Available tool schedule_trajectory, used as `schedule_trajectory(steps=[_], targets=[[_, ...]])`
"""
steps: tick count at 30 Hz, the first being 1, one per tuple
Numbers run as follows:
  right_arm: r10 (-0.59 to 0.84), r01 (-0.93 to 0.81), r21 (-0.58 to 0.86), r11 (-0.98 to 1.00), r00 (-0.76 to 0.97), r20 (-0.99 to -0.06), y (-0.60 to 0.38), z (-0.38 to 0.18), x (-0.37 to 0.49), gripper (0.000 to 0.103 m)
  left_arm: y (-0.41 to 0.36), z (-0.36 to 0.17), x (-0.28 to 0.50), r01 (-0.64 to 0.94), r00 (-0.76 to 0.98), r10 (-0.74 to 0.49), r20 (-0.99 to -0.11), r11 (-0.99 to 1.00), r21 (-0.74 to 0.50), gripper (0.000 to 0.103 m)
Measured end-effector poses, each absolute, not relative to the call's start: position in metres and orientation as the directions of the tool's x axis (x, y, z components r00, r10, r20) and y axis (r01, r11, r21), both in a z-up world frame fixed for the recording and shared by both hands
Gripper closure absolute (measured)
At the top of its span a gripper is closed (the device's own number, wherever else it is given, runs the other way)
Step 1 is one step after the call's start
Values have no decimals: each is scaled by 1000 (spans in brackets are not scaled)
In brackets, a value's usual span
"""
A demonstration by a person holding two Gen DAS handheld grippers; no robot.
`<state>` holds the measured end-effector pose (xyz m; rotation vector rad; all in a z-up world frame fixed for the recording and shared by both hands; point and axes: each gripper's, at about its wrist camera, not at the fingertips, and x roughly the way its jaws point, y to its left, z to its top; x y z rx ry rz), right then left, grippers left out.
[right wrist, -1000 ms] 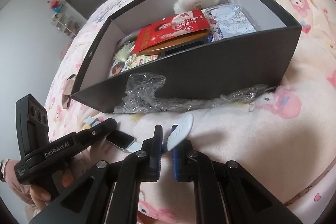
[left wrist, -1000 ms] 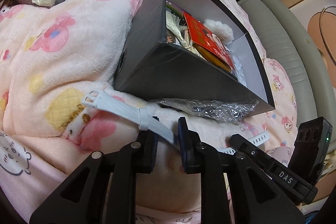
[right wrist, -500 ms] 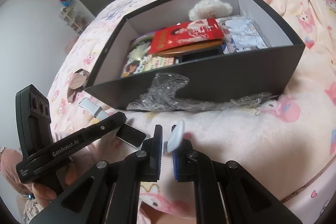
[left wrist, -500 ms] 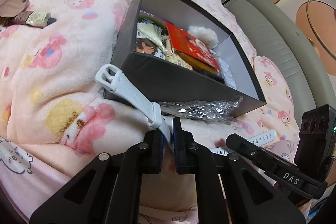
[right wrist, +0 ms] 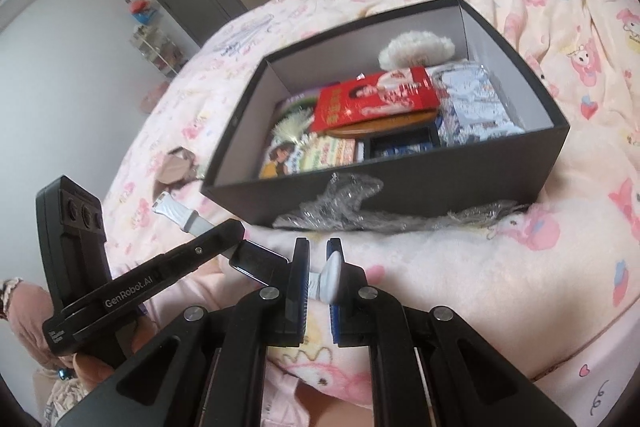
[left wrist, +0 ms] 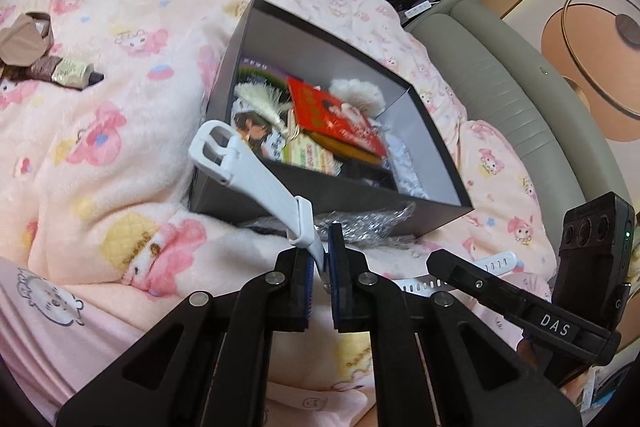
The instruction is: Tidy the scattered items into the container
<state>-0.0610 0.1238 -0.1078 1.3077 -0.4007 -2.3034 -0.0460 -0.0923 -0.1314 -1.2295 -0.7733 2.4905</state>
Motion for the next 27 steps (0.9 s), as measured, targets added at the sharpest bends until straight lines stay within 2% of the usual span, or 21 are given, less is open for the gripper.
schedule_trajectory(steps=[10,14,20,23,27], targets=[[-580,355,460,-814,-512,-633,127,-51,-99,96,-88,-63,-77,-77,-684,448,-575,-829,-554,98],[-531,350,399,-847,-552,-643,131,-45,-143,96,-80,-73,-125,-21,-647,410,-643,-852,-523,98],[-408,318,273,-908,-515,-754,136,-89,-191,96,-59,-116,-173,29,-532,385,-754,-882,-470,97],[-380,288,268,-920,-479,-791,142,-115,-198,95,-52,-131,-179,46,-487,350,-800,-905,-424,97],[-388,266,292,-919,-468,-794,149,-124,-202,94,-55,-135,-175,73,-471,323,-821,-913,-401,94]])
